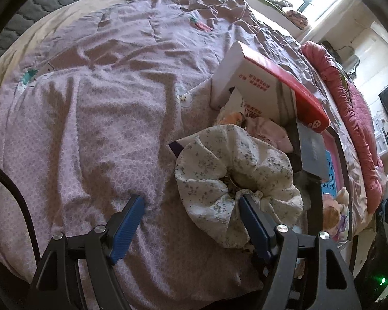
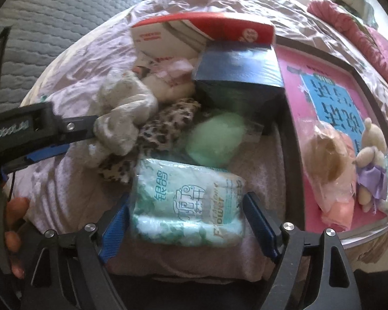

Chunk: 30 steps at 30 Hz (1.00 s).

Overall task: Organize soft objects
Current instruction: 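Grasp the floral white cloth with the left gripper while the right grasps the green-white tissue pack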

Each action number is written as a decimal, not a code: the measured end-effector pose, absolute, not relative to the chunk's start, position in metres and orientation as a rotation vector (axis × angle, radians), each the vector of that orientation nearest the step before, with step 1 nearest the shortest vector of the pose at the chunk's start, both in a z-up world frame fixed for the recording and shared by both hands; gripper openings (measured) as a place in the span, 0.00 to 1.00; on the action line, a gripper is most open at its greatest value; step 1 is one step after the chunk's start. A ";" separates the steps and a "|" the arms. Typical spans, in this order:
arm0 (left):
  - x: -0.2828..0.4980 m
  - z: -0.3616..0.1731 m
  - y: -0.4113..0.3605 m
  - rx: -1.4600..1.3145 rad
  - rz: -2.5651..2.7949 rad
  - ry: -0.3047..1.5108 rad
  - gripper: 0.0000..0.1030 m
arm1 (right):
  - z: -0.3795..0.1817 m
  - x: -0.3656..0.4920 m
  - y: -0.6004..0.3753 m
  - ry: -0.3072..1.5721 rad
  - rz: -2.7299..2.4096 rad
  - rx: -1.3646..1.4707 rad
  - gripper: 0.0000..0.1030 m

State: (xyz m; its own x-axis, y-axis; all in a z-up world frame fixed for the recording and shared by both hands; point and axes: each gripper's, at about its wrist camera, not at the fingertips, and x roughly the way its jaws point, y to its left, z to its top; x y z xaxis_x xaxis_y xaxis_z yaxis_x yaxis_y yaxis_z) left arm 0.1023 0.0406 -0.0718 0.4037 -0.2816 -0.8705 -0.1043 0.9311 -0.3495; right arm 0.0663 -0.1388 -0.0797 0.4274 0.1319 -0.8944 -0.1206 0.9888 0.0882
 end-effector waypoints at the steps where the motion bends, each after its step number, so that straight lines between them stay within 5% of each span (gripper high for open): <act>1: 0.102 -0.073 0.041 -0.378 -0.115 1.157 0.73 | -0.079 0.067 -0.139 1.115 0.162 0.013 0.83; 8: 0.103 -0.082 0.050 -0.456 -0.120 1.159 0.65 | -0.072 0.063 -0.152 1.080 0.221 0.102 0.75; 18: 0.105 -0.095 0.068 -0.502 -0.101 1.177 0.18 | -0.055 0.051 -0.160 1.012 0.245 0.135 0.73; 30: 0.093 -0.082 0.069 -0.430 -0.077 1.129 0.03 | -0.040 0.037 -0.169 0.941 0.261 0.141 0.73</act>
State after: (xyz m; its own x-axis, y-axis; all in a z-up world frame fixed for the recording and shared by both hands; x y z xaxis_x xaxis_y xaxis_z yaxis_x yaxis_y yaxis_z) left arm 0.0927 0.0692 -0.0817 0.4344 -0.2740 -0.8580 -0.1553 0.9156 -0.3710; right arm 0.0371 -0.1685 -0.0397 0.5608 0.2819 -0.7785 -0.1595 0.9594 0.2326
